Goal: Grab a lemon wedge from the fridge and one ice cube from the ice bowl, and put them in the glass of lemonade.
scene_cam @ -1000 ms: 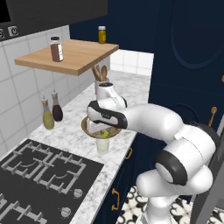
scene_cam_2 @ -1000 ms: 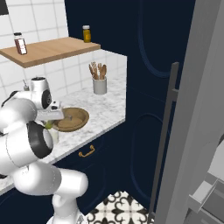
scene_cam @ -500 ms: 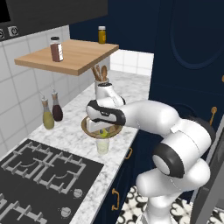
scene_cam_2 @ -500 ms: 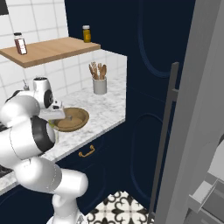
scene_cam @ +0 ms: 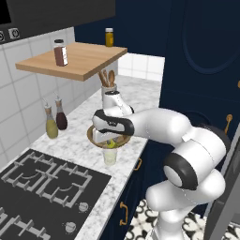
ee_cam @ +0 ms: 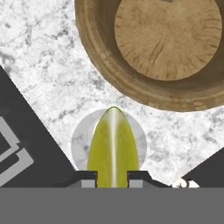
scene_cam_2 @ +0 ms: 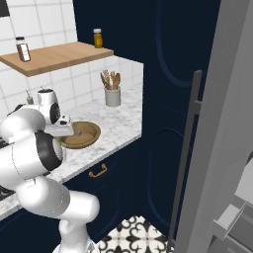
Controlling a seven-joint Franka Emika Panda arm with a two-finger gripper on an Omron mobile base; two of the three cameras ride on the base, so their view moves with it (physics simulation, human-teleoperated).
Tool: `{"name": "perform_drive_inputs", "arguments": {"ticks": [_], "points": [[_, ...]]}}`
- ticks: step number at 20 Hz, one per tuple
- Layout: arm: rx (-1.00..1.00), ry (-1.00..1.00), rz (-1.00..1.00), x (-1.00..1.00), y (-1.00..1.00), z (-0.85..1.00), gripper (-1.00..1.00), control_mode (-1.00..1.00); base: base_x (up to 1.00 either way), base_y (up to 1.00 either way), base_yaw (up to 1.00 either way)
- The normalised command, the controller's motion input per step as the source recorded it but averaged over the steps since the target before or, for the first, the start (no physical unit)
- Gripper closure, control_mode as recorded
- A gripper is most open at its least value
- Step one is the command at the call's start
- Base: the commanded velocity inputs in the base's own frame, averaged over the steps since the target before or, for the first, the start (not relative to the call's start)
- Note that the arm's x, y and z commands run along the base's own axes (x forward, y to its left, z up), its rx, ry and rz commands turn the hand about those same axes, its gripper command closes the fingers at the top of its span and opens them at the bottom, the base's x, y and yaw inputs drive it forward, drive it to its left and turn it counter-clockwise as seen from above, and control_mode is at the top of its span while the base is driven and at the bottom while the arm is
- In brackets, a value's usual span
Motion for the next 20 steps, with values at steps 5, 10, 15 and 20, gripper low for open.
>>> {"name": "perform_drive_inputs", "arguments": {"ticks": [5, 10, 15, 20], "points": [[0.0, 0.0, 0.0, 0.0, 0.0, 0.0, -1.0, -1.0, 0.0, 0.0, 0.0], [0.0, 0.0, 0.0, 0.0, 0.0, 0.0, -1.0, -1.0, 0.0, 0.0, 0.0], [0.0, 0.0, 0.0, 0.0, -0.02, 0.0, -1.0, -1.0, 0.0, 0.0, 0.0], [0.02, 0.0, 0.0, -0.2, -0.03, 0.06, -1.0, -1.0, 0.0, 0.0, 0.0]]}}
